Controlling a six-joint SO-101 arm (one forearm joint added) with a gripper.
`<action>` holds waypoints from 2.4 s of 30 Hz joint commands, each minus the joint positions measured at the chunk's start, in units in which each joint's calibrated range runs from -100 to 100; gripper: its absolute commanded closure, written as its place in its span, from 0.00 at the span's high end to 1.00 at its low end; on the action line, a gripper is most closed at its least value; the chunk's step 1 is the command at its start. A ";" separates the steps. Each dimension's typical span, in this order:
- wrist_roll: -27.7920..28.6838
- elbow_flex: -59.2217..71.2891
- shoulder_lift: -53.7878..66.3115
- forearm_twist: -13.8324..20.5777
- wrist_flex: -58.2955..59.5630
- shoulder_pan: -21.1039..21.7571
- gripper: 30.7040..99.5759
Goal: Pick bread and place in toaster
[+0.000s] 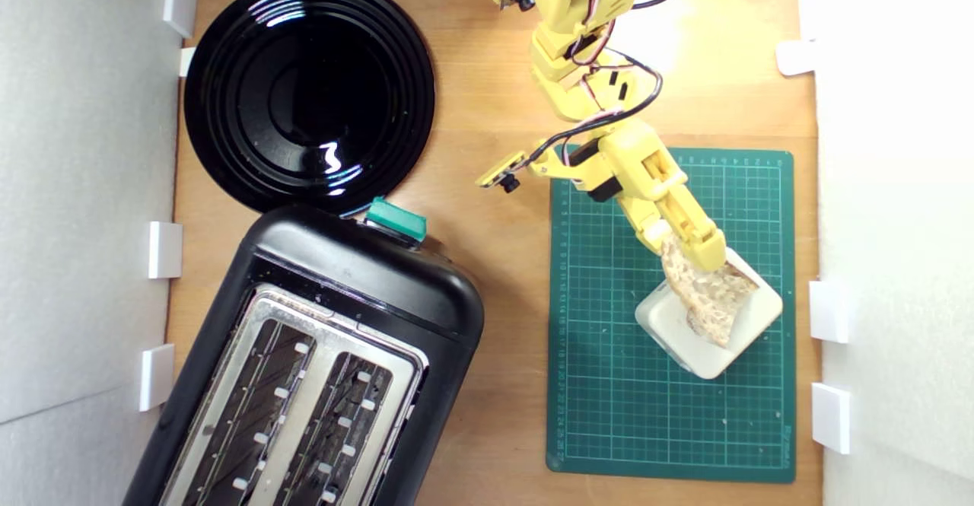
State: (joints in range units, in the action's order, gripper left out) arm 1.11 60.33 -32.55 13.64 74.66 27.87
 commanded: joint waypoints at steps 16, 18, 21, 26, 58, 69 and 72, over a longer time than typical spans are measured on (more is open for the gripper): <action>0.27 -1.64 0.85 -0.40 1.87 0.57 0.38; 0.27 -1.64 0.85 -0.40 1.87 0.57 0.37; 0.27 -1.55 0.85 -0.40 1.87 0.57 0.37; 0.27 -1.28 1.85 -0.49 1.79 0.65 0.37; -1.45 -0.73 67.24 0.60 -25.94 -21.99 0.37; -11.50 -1.91 81.22 0.60 -37.72 -29.24 0.37; -14.90 -4.82 83.88 -0.31 -42.66 -29.56 0.37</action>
State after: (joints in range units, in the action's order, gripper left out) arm -10.32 60.70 47.00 13.64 36.44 -1.05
